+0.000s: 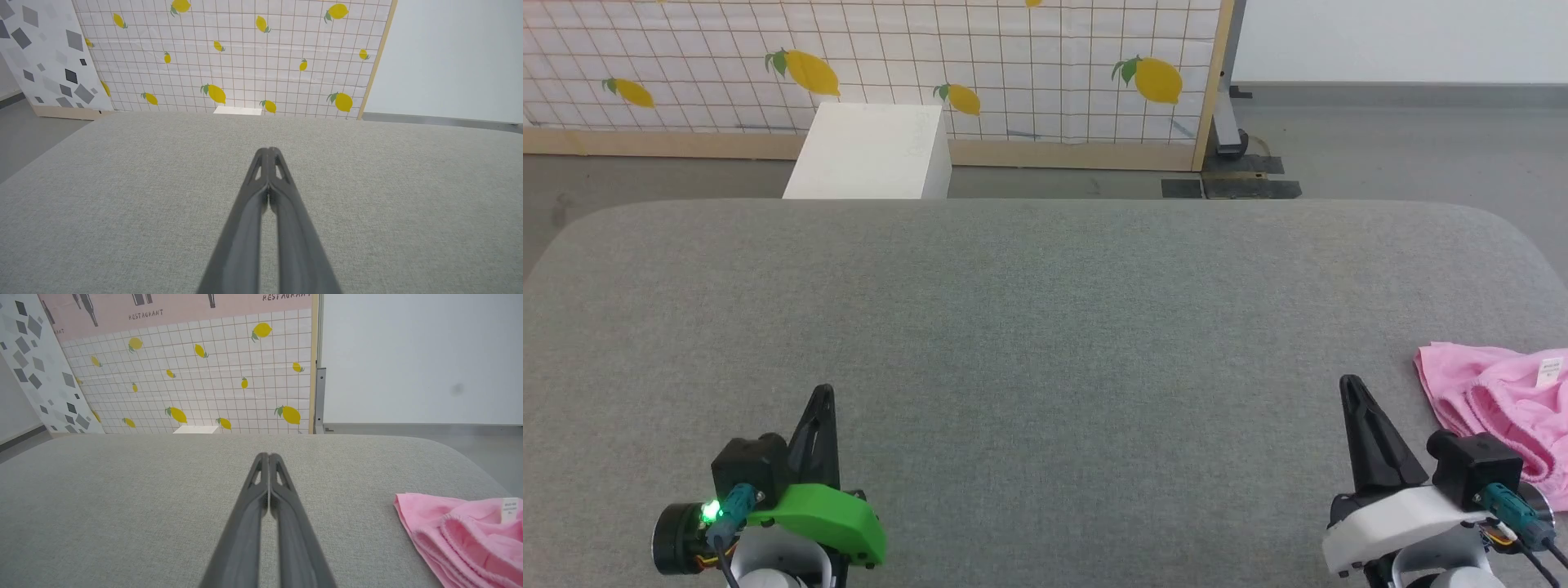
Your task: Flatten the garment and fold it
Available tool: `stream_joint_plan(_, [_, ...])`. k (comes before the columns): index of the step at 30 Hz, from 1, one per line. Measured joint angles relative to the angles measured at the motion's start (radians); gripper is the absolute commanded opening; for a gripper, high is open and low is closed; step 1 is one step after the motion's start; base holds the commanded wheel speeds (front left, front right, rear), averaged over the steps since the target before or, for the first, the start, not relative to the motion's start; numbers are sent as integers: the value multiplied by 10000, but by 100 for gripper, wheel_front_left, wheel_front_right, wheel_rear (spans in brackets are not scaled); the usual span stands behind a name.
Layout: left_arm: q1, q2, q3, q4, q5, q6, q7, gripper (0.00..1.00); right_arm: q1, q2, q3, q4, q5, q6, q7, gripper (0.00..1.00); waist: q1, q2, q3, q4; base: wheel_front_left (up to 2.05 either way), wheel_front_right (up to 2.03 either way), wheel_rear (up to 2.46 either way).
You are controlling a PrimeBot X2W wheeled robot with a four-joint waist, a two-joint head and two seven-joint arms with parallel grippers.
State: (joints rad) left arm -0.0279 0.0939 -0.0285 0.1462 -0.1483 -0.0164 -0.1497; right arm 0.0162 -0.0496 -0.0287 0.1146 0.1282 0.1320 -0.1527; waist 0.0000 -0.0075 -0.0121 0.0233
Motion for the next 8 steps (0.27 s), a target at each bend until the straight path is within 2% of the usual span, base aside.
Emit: stream_joint_plan(8, [11,-38,31,-163,105,10,174,0,-1,0,31,-123,-117,0,136,0,0,0,13,-25,0,0,0])
